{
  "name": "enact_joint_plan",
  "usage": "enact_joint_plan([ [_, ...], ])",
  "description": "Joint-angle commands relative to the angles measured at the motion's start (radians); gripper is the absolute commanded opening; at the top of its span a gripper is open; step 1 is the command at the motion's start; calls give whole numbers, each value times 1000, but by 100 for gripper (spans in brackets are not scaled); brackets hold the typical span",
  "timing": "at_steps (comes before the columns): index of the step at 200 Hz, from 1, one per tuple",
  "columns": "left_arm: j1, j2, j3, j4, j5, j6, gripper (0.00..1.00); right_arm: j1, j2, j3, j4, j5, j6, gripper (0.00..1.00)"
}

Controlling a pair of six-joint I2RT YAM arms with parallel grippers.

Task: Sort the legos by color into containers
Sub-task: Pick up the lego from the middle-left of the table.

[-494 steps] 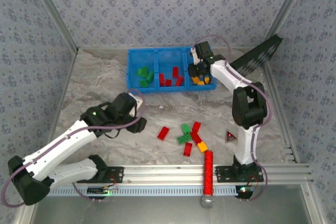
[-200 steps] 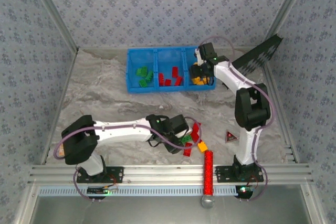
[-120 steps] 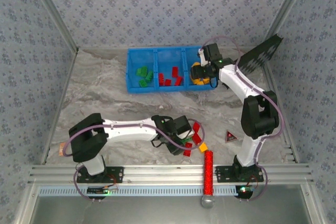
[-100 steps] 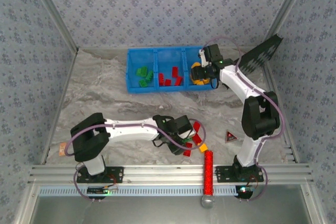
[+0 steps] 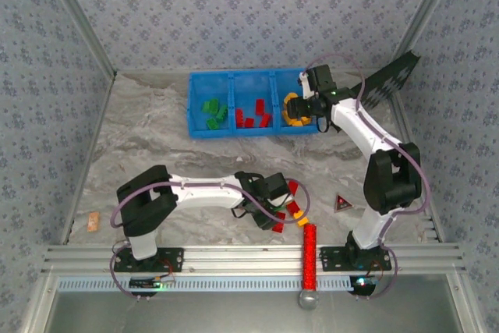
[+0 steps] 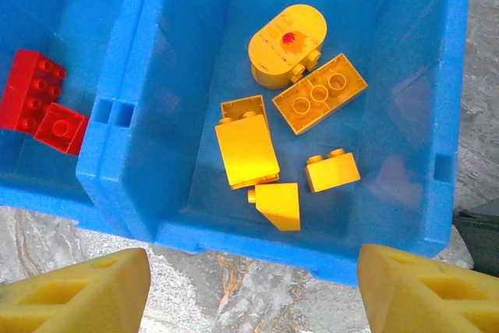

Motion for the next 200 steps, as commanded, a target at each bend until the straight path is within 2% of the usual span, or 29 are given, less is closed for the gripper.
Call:
enact_joint_plan([
  [1, 12, 28, 29, 17, 1, 20, 59, -7, -58, -14, -38, 8, -19, 73],
  [62, 19, 50, 24, 88, 2, 18, 55, -12, -114, -58, -70, 14, -15, 73],
  [83, 19, 55, 21, 107, 20, 26, 51, -18, -120, -69, -88, 22, -9, 73],
  [110, 20, 56, 18, 117, 26, 36, 47, -27, -108, -8, -145, -12, -31, 72],
  [147, 28, 38, 2, 136, 29, 28, 32, -38, -161, -2, -187, -9, -16, 74],
  [200, 55, -56, -47, 115, 18, 14, 26, -78, -225, -127, -179, -34, 33, 74],
])
